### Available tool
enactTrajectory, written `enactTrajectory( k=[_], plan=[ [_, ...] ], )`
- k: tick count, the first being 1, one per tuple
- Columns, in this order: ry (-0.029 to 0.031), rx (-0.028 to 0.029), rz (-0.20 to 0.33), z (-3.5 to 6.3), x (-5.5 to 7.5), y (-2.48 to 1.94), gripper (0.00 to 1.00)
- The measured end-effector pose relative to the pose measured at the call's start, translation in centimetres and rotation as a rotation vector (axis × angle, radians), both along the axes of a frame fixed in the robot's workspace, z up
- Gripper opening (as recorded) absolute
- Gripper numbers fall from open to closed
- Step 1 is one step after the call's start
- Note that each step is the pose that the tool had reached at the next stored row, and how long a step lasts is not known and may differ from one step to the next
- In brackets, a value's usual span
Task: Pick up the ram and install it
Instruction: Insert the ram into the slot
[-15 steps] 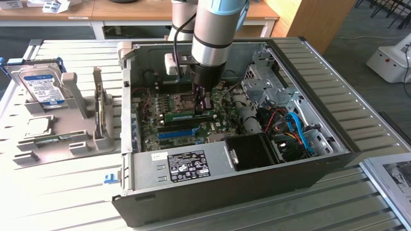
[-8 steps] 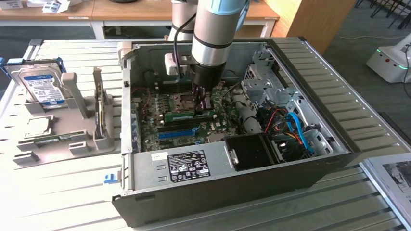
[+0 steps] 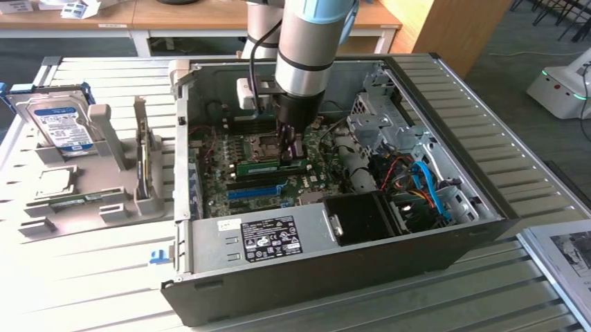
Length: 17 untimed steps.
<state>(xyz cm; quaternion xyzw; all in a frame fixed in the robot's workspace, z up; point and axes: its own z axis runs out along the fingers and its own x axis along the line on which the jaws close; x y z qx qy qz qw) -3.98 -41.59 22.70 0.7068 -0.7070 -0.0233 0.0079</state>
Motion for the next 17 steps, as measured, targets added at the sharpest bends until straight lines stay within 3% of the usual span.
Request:
enactTrajectory(
  k=[17],
  plan=[
    [-0.0015,0.0000,0.000,-0.34,0.00,0.00,0.11]
  ],
)
